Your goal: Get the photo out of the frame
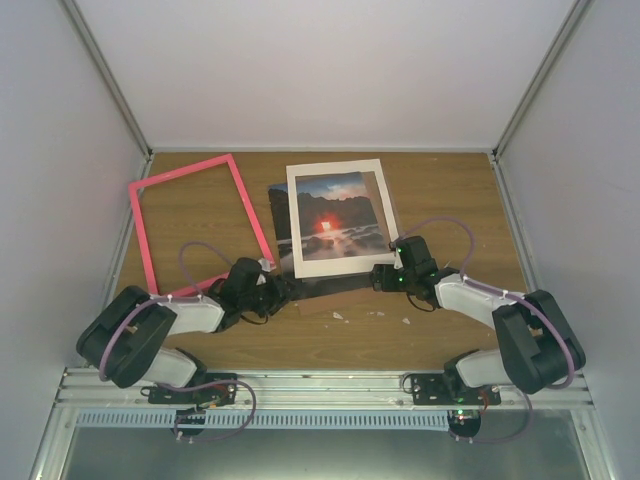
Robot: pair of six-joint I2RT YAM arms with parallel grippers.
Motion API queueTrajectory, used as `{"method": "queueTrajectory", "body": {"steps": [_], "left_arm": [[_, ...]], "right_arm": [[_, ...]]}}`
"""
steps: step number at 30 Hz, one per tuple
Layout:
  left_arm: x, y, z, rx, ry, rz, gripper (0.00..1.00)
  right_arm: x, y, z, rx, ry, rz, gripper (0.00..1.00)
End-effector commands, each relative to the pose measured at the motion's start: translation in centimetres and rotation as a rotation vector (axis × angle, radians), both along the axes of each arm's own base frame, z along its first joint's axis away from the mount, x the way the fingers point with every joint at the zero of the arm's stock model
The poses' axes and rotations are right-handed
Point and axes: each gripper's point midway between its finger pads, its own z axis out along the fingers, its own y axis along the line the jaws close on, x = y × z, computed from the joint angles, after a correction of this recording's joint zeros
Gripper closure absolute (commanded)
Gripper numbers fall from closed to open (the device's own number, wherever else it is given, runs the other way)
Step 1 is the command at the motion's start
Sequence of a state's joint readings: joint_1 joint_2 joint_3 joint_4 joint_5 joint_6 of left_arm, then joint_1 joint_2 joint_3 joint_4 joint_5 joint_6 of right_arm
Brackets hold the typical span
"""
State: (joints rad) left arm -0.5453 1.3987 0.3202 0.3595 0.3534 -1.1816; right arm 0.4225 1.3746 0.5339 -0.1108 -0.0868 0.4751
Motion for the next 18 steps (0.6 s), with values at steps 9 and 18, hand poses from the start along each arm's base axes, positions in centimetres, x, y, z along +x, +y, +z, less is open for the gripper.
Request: {"method": "queueTrajectory", "body": {"steps": [9, 18], "left_arm": [[-0.3, 2.3, -0.4, 0.003, -0.082, 0.016, 0.58], [0.4, 2.2, -1.1, 0.054, -0.052, 0.006, 0.56]], "right_arm": [[-1.9, 0.5, -1.7, 0.006, 0.072, 0.042, 0.19], [-1.9, 0.5, -1.5, 0.01, 0.069, 0.041, 0.19]]}}
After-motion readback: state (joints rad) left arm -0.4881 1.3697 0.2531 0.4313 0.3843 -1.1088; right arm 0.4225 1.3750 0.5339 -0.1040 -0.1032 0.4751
